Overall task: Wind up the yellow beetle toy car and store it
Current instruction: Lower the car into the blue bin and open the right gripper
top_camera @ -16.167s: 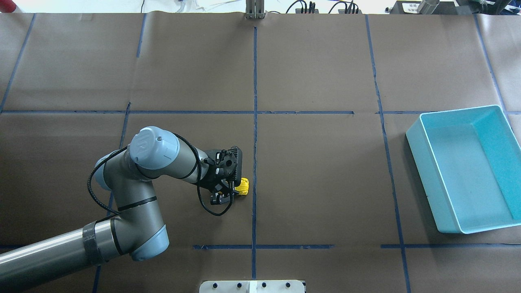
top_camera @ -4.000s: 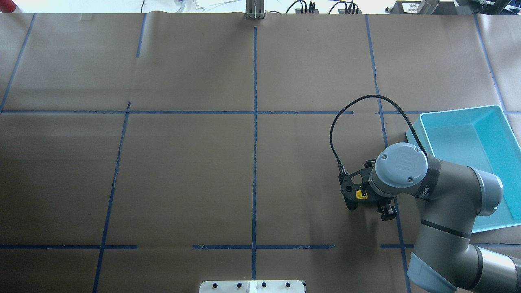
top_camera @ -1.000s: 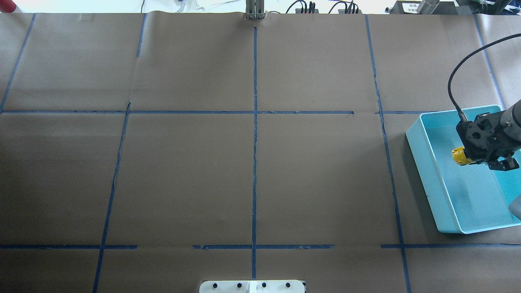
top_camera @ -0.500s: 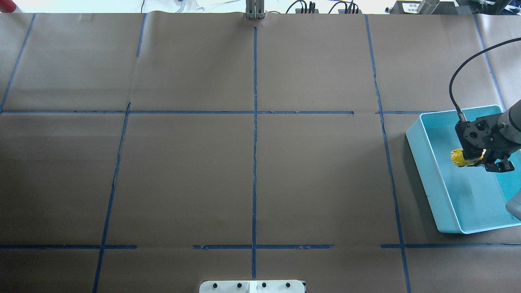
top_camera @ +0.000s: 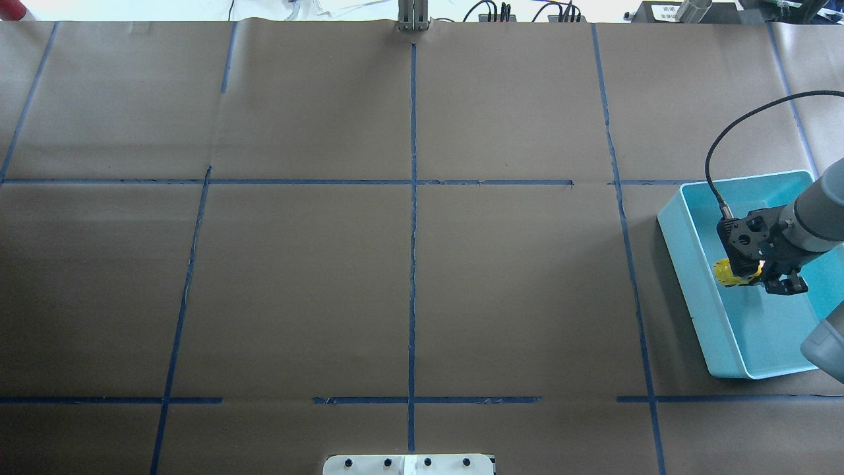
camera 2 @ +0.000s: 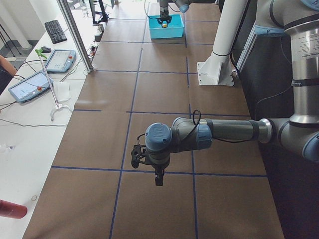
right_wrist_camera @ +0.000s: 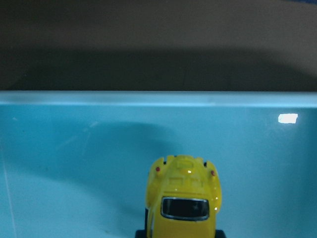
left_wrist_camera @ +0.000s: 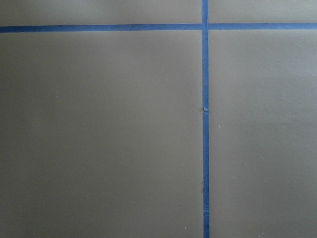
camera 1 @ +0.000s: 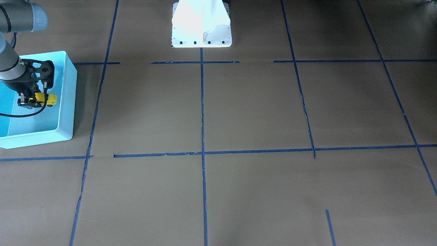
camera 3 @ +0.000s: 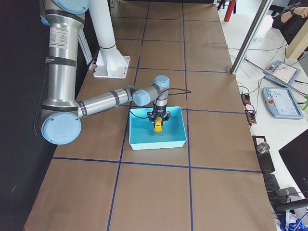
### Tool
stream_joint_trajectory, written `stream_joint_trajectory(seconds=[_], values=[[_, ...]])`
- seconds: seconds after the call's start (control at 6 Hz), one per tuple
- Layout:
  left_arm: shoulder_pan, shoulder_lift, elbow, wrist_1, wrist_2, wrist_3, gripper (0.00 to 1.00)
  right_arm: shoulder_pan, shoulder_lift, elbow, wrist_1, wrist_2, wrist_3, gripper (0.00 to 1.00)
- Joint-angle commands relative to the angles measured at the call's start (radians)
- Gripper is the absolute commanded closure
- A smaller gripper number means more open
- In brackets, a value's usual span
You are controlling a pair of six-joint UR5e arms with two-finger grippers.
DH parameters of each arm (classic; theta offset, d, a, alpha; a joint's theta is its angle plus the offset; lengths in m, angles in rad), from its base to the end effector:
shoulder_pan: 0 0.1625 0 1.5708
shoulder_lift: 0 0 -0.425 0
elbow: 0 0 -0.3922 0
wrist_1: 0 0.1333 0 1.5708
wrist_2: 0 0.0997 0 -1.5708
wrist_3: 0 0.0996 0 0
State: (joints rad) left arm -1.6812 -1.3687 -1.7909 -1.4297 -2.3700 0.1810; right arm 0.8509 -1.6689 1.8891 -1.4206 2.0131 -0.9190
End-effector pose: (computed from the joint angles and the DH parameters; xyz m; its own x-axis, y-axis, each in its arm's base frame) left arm -0.1053 -0.3880 0.6530 0.6919 0.0160 -0.7219 -0.0155 0.9999 0.0073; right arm -0.2395 -0.4106 0.5476 -0.1384 -0.9893 -0.0457 0.8318 -0.1412 0.5368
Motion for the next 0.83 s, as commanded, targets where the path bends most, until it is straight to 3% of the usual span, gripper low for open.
stream_joint_trajectory(seconds=[0.0,0.17,0.33,0.67], values=[[0.0,0.0,-0.001,0.0,0.0,0.0,0.0,-0.021,0.006,-0.06,0.066,0.003,0.003,0.93],[0.0,0.0,-0.001,0.0,0.0,-0.002,0.0,-0.021,0.012,-0.055,0.066,0.007,0.009,0.38],[0.0,0.0,-0.001,0.0,0.0,-0.002,0.0,-0.021,0.017,-0.051,0.066,0.036,0.014,0.0],[0.0,0.0,-0.001,0.0,0.0,-0.002,0.0,-0.019,0.023,-0.023,0.06,0.072,0.017,0.0]])
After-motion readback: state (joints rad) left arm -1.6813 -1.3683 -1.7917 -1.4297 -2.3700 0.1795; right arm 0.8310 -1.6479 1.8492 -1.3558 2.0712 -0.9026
